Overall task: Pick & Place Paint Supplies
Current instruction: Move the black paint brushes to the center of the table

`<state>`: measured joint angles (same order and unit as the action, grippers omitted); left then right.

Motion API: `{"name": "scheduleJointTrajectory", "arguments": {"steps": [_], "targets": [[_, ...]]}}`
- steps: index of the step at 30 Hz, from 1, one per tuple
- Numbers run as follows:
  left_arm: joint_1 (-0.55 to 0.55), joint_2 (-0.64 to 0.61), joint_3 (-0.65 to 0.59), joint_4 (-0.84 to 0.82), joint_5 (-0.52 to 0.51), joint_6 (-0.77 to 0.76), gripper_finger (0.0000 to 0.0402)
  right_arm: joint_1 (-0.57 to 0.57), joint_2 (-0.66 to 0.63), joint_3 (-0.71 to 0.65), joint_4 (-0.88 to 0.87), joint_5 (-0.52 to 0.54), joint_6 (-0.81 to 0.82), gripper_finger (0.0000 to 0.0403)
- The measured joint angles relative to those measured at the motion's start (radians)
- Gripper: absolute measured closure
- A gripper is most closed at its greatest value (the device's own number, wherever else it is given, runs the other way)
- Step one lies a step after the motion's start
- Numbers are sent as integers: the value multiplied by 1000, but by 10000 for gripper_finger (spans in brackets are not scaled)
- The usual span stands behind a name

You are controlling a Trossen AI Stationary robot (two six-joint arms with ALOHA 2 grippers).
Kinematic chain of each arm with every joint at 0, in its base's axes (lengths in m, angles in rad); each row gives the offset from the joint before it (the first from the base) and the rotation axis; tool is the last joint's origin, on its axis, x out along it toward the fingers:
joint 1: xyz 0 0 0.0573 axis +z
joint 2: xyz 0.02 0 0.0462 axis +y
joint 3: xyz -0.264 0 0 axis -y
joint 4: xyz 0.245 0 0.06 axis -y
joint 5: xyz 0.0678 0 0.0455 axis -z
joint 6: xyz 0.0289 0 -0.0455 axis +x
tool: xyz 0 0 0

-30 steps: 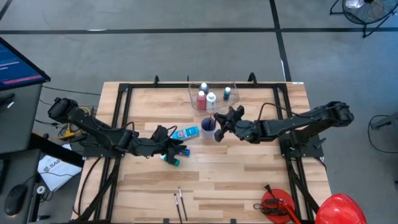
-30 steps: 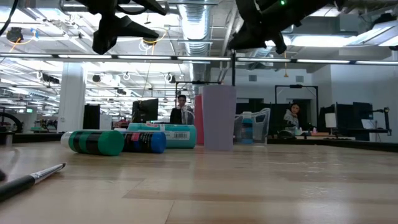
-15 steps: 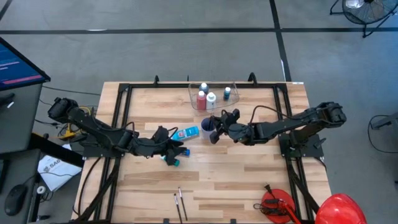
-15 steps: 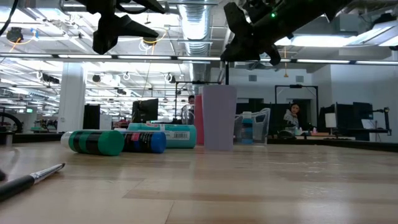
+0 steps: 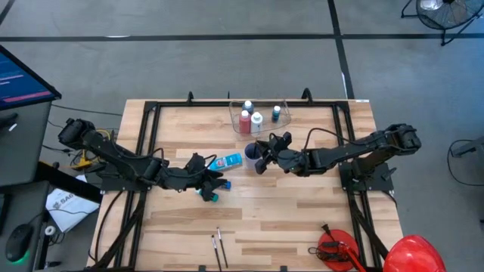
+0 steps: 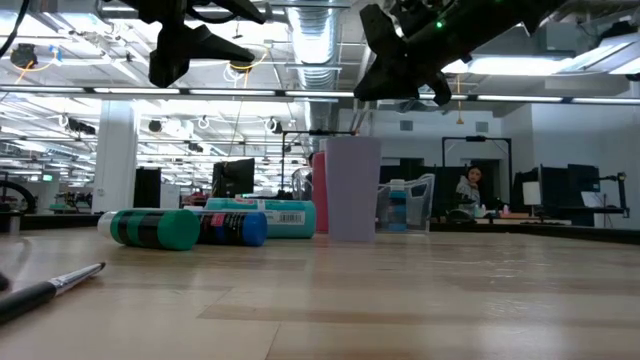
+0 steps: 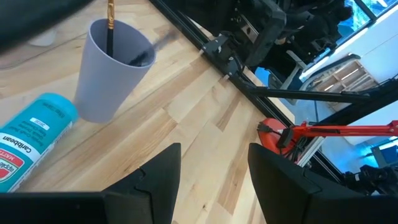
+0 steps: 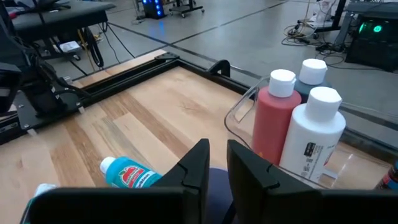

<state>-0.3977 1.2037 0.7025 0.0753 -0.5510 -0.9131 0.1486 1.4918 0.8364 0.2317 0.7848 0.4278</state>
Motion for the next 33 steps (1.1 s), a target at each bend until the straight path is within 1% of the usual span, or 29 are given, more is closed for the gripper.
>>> {"name": "scheduleJointTrajectory", "arguments": {"steps": [9,12,17,24,29,33], "targets": [[0,0,0,-5,0,0,222,0,-9,0,36,0,0,353],[0,0,0,-6,0,0,222,0,-10,22,38,-1,-12,353],[0,0,0,-6,-1,0,222,0,-10,90,40,-9,-76,353],[0,0,0,-7,-1,0,222,0,-10,189,27,-97,-147,353],[0,0,0,-7,-1,0,222,7,-10,236,7,-160,-145,353],[0,0,0,-7,-1,0,222,28,-10,262,8,-183,-100,353]]}}
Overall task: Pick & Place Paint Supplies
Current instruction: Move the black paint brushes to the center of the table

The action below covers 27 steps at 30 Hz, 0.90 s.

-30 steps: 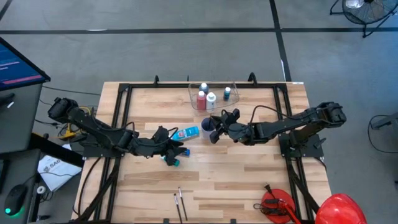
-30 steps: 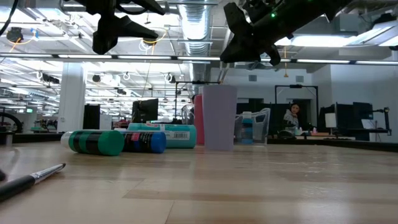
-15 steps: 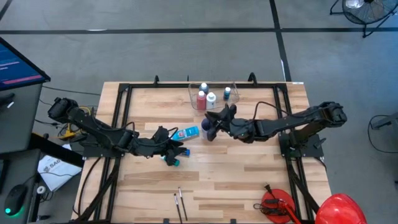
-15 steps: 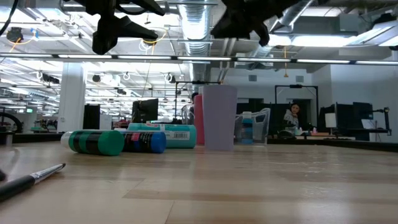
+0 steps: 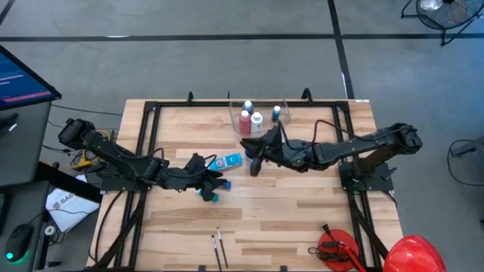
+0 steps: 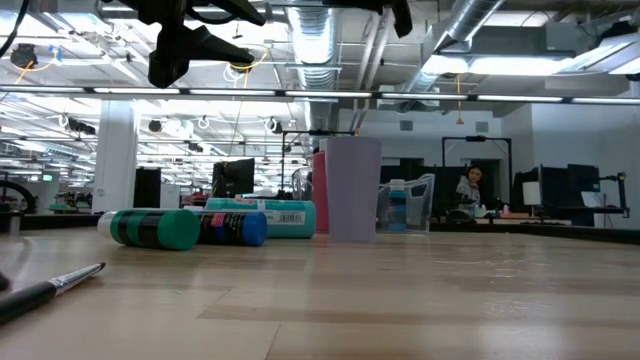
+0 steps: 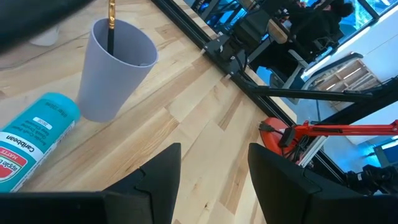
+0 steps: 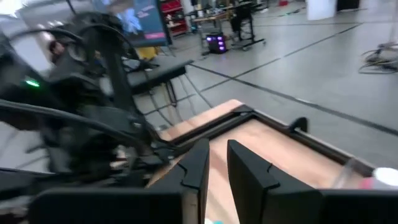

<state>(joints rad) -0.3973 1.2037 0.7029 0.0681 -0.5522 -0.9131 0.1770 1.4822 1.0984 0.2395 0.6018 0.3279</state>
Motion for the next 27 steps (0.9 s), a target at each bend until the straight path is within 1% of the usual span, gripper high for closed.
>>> {"name": "scheduleJointTrajectory", "arguments": {"steps": [4,8,12,15,22,25,27], "targets": [[0,0,0,1,0,0,222,35,0,20,1,-12,47,353],[0,0,0,4,8,-13,222,75,0,27,2,-71,117,353],[-3,0,0,18,62,-57,222,112,0,27,0,-125,206,353],[-16,0,0,27,92,-88,222,141,0,27,0,-194,259,353],[-88,2,0,95,98,-129,222,219,0,27,1,-376,452,353],[-130,10,0,158,96,-145,222,259,0,27,1,-418,493,353],[-158,21,0,210,85,-146,222,288,0,27,1,-422,511,353]]}}
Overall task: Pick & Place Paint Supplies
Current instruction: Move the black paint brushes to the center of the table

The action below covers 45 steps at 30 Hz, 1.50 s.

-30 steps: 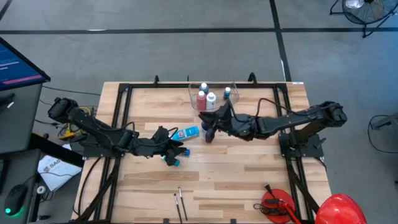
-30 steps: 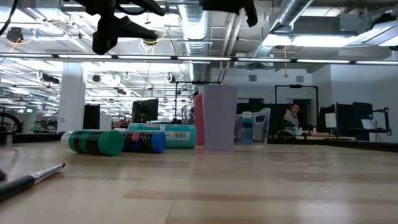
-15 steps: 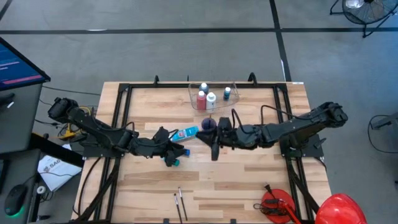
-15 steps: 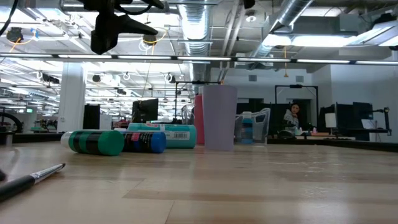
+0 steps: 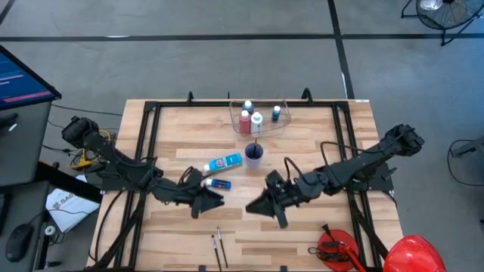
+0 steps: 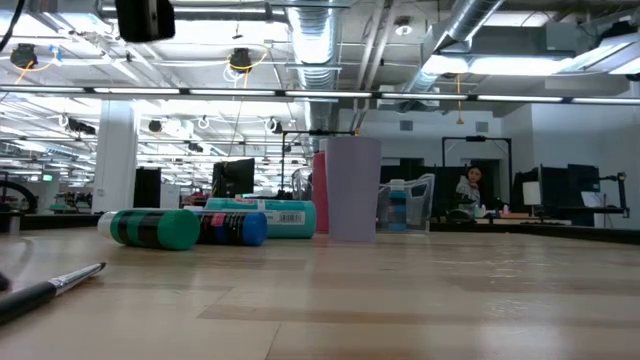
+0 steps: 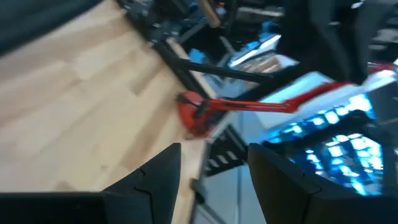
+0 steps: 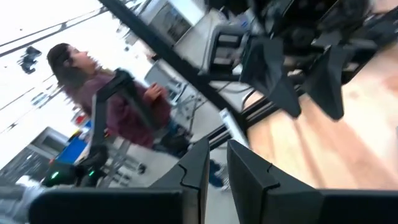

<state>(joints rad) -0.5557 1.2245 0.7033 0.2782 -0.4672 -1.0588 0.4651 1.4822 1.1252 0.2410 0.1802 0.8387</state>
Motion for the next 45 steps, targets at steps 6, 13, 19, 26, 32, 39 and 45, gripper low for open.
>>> {"name": "scheduleJointTrajectory", "arguments": {"steps": [6,13,19,26,32,39,45], "targets": [[-63,46,0,156,-24,4,222,60,0,0,19,-1,11,353],[-111,127,0,326,-25,5,222,75,0,0,73,-1,50,353],[-135,186,0,446,-25,4,222,99,0,0,134,-5,62,353],[-139,218,0,560,-25,7,222,118,0,0,211,-33,61,353],[-137,218,0,562,-29,7,222,118,0,0,282,-85,57,353],[-137,218,0,562,-9,7,222,118,0,0,311,-109,53,353],[-140,218,0,559,30,7,222,118,0,0,310,-132,53,353]]}}
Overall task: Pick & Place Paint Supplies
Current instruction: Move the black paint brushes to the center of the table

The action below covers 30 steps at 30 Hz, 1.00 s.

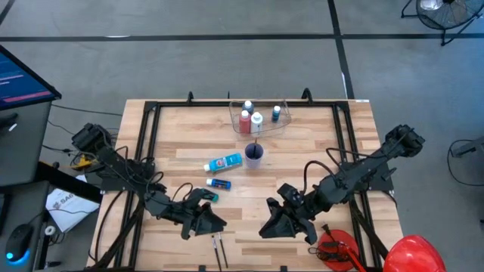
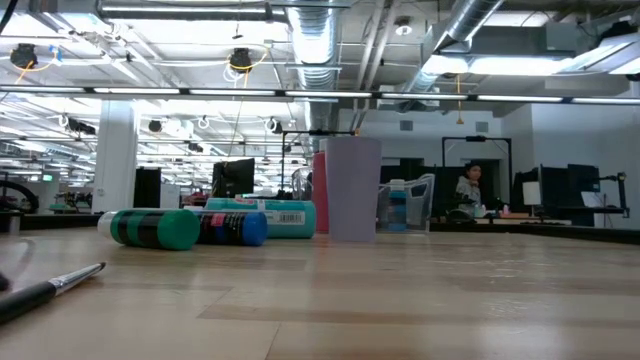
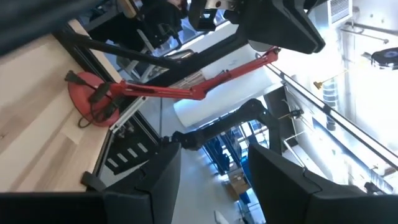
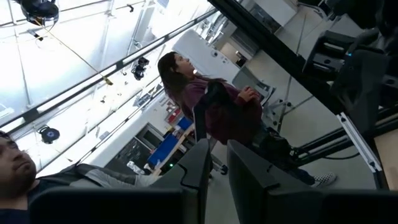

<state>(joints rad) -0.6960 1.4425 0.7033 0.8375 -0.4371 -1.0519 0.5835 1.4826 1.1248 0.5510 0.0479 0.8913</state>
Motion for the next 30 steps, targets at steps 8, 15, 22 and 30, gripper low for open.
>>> {"name": "scheduleJointTrajectory", "arguments": {"steps": [8,15,22,30], "targets": [[-25,0,0,0,2,-1,222,0,0,0,-20,-21,0,353],[-46,0,0,0,0,-1,222,13,4,0,-31,-26,0,353],[-63,0,0,0,-1,-1,222,12,4,0,-52,-26,0,353],[-99,0,0,0,-3,-1,222,12,4,0,-79,-25,0,353]]}}
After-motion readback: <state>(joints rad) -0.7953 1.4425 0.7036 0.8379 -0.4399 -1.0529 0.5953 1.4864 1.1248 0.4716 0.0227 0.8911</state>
